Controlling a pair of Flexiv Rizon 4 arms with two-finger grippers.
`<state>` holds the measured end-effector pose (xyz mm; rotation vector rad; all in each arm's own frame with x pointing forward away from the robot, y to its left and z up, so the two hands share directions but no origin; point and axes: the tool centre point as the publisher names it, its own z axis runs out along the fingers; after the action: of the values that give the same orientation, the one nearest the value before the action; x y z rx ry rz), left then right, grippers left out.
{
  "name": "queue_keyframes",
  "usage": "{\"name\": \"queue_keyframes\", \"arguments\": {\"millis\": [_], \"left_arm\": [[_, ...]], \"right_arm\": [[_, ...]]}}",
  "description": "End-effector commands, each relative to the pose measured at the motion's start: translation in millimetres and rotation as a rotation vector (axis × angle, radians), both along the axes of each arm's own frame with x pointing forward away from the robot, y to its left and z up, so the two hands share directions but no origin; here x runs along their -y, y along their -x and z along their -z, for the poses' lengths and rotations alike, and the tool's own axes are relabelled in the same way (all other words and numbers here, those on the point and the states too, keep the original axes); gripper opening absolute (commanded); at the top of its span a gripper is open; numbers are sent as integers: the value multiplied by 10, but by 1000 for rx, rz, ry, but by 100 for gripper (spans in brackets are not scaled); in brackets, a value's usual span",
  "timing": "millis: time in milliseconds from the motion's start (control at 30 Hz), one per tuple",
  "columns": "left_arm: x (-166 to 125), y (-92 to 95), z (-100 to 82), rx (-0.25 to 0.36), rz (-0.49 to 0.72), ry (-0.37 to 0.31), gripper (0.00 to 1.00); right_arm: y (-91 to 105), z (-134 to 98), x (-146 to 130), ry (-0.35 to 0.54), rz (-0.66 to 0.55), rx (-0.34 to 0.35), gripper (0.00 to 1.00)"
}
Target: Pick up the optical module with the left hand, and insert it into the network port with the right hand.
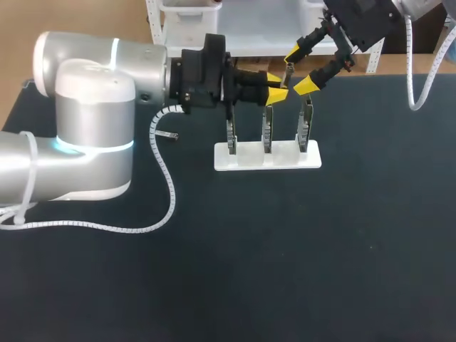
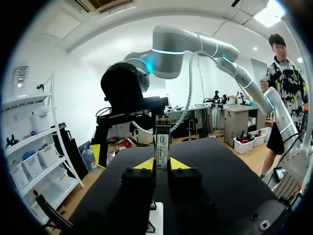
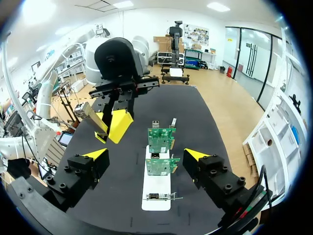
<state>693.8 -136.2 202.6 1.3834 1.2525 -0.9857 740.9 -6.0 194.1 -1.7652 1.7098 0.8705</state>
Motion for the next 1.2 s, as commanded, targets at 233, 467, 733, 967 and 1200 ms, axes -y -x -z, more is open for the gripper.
{"name": "queue_keyframes", "arguments": {"millis": [233,467,733,967,1200], "left_arm": [[34,-46,36,-7,12,8,0],[33,-47,40,-10,19,-14,0],[33,-47,40,-10,19,-14,0],[33,-47,40,-10,19,-14,0],[33,-47,40,-10,19,-14,0]], "right_arm": [[9,0,2,0,2,1,100],[9,0,2,0,2,1,100],[52,-20,7,2,11,9,100],[325,-109,112,47,77,-9,100],[462,-259,7,75,81,23,100]]}}
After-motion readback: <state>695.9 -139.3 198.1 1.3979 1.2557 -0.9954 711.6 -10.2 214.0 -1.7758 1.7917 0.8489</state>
